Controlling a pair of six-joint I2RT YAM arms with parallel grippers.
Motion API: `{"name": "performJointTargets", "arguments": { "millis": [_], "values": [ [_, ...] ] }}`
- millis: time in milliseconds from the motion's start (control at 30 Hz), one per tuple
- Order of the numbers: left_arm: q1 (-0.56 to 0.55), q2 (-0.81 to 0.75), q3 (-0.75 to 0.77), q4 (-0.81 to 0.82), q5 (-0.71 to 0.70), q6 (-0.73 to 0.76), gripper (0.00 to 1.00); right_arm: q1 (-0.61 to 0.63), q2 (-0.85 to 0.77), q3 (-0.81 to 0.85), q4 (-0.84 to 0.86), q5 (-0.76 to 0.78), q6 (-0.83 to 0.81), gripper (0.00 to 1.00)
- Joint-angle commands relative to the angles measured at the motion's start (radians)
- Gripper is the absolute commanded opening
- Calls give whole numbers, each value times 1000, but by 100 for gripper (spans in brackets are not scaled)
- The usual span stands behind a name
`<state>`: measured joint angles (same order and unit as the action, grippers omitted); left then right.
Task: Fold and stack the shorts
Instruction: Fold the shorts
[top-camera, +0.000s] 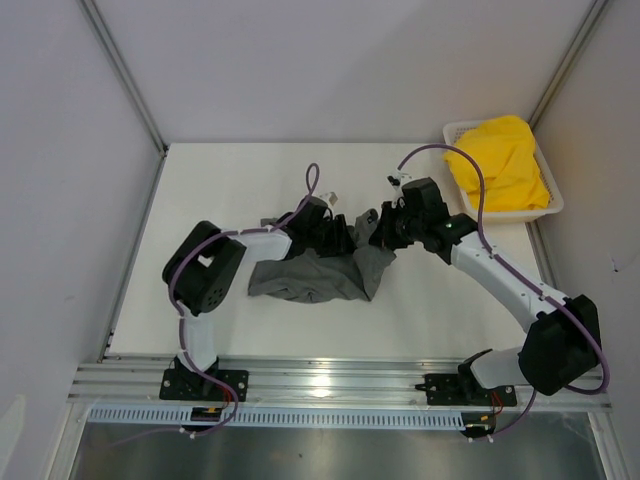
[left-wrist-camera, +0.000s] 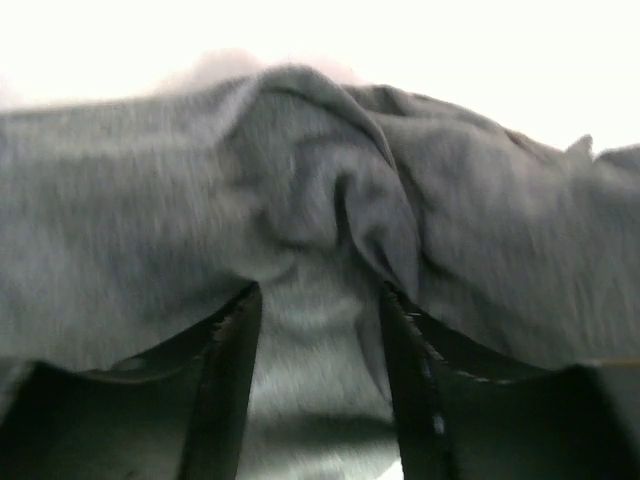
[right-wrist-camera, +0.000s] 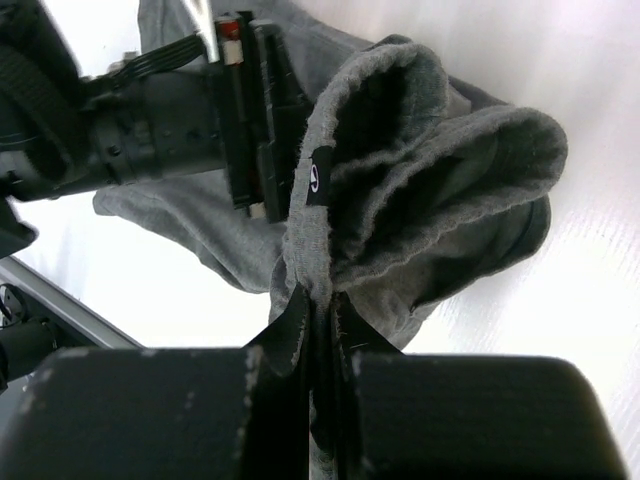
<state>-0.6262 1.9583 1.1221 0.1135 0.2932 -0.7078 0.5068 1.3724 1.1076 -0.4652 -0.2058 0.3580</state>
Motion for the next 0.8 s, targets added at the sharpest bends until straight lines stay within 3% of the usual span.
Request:
{"name": "performJointTargets", "arguments": {
  "millis": [0, 167, 400, 567, 767],
  "values": [
    [22, -123, 41, -98, 1, 27, 55, 1, -15, 34, 50, 11, -5, 0],
    [110, -240, 35, -224, 34, 88, 62, -8, -33, 24, 45, 5, -7, 0],
    [224, -418, -131, -287, -3, 163, 63, -19, -32, 29, 42, -18, -16, 0],
    [318, -533, -368, -209, -29, 168, 63, -22, -10, 58, 25, -32, -28, 0],
    [326, -614, -548, -71, -8, 157, 59, -22, 14, 75, 25, -40, -37, 0]
  ]
}}
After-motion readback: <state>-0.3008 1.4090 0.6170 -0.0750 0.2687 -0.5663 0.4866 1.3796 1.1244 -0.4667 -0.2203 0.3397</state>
